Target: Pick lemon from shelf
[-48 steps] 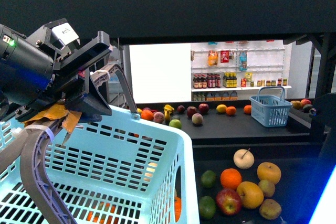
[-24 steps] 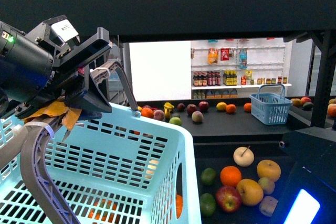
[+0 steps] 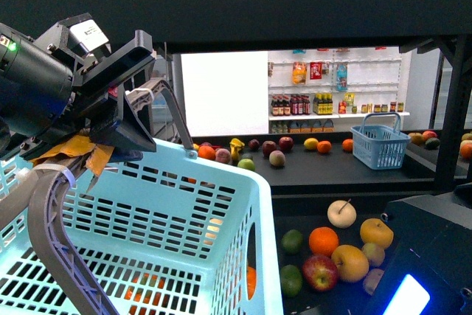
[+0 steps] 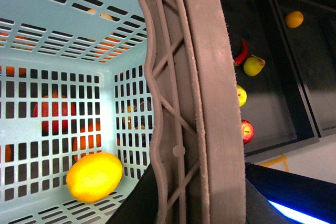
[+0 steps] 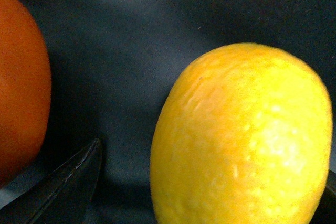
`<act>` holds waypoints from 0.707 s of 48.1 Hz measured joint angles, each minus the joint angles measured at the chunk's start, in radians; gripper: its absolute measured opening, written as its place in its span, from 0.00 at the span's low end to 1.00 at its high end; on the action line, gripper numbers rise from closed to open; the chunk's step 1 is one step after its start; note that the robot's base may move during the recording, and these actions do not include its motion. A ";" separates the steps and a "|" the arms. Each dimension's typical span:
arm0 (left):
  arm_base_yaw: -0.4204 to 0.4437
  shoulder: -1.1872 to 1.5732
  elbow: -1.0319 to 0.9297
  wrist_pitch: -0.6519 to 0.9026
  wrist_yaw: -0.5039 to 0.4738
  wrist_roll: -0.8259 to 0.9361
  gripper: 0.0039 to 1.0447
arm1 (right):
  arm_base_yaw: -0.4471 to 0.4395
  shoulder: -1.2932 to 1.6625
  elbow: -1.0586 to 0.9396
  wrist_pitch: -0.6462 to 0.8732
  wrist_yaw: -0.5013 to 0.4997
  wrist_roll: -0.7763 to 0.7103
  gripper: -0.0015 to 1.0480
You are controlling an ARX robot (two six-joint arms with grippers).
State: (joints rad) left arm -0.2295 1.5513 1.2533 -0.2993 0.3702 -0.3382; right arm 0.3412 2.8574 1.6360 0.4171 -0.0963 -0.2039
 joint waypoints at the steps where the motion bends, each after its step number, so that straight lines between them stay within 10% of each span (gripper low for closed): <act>1: 0.000 0.000 0.000 0.000 0.000 0.000 0.16 | 0.000 0.002 0.002 0.000 0.000 0.000 0.72; 10: 0.000 0.000 0.000 0.000 0.000 0.000 0.16 | -0.007 0.003 0.005 0.001 0.002 0.000 0.52; 34: 0.000 0.000 0.000 0.000 0.000 0.000 0.16 | -0.148 -0.213 -0.179 0.029 0.004 -0.014 0.52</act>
State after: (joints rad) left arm -0.2295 1.5513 1.2533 -0.2993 0.3706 -0.3382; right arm 0.1928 2.6446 1.4574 0.4465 -0.0925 -0.2180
